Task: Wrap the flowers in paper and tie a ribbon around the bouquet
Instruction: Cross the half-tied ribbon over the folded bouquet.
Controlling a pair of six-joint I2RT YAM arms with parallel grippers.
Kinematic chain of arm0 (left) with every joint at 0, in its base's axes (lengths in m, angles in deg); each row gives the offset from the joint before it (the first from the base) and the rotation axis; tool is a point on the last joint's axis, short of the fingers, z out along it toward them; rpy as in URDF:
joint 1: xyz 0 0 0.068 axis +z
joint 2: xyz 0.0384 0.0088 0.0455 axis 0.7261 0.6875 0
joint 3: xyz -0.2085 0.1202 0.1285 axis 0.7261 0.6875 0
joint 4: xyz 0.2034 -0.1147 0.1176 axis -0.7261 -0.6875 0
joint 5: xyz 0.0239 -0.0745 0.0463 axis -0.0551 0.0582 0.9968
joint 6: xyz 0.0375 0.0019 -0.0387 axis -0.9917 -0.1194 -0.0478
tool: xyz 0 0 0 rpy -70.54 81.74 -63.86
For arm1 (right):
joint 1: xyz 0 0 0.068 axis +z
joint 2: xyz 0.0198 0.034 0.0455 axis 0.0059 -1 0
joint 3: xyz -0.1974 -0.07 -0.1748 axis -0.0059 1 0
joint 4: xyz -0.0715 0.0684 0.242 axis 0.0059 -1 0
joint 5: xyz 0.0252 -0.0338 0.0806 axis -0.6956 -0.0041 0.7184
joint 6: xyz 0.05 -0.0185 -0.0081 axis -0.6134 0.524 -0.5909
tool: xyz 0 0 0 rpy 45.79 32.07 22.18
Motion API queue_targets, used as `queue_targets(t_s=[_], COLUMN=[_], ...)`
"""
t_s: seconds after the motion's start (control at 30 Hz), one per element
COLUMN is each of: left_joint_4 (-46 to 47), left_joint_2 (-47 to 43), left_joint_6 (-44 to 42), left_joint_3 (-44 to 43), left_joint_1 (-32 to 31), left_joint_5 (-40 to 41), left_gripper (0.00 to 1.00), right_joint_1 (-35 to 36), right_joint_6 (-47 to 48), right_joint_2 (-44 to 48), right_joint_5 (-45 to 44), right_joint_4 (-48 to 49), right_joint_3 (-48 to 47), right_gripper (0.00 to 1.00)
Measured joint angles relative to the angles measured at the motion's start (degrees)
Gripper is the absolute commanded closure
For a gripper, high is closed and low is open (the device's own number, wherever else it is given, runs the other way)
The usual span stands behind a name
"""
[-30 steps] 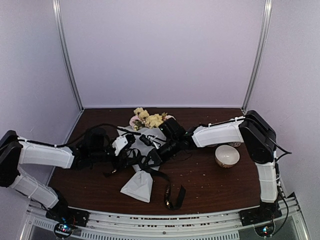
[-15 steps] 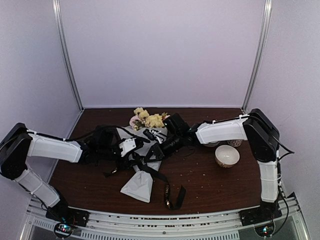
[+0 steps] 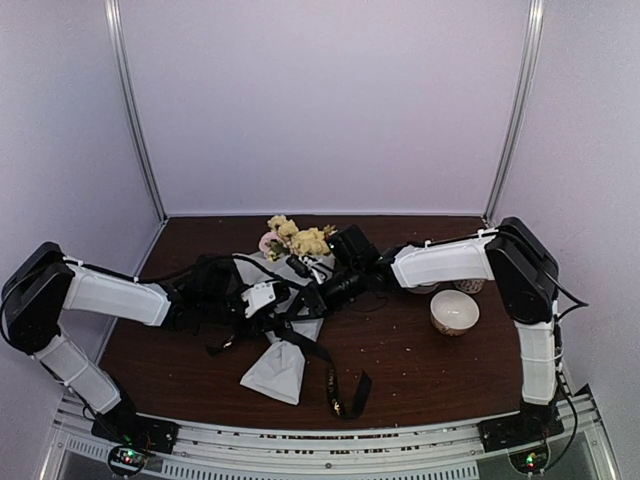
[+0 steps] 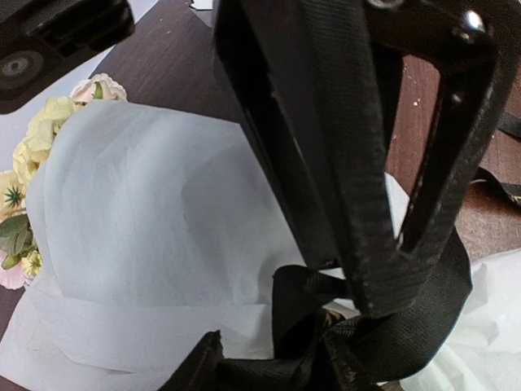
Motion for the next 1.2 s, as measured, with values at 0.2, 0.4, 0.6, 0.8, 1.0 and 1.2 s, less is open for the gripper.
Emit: queue_targets(t_s=[0.2,0.4,0.6,0.8,1.0,1.2], left_joint_4=[1.79,2.27,0.22,-5.07,-6.95,-5.49], left_joint_2=[0.11,-0.63,-5.49,-8.35,-5.75,-1.62], left_joint_6=[1.86,3.32,5.14,4.07,0.79,-1.46], left_joint_3=[0.00,0.04,0.33,-0.59,-0.70,-1.33], left_joint_1=[-0.09,-0.09,-0.09,-0.09,-0.09,-0.09], left_joint_5=[1.27,1.46,3.13,-1.25,-4.50,-2.69], left_gripper=[0.72,0.68,0.40,0.27,0.25,0.41], right_joint_1=[0.55,0.76,0.61,0.48,0.48,0.48], right_joint_6=[-0.87,-1.86,-1.33,-0.28,-0.31,-0.74], right_joint_2=[-1.75,-2.23,-2.16,-1.86,-1.62,-1.62], right_joint_5=[0.48,0.48,-0.52,-1.42,-1.90,-1.90], right_joint_4=[0.37,0.92,0.92,-0.76,-0.66,-0.66], right_joint_3=[0.00,0.00,0.02,0.13,0.15,0.15], right_gripper=[0.93,1.00,1.00,0.96,0.99,0.98])
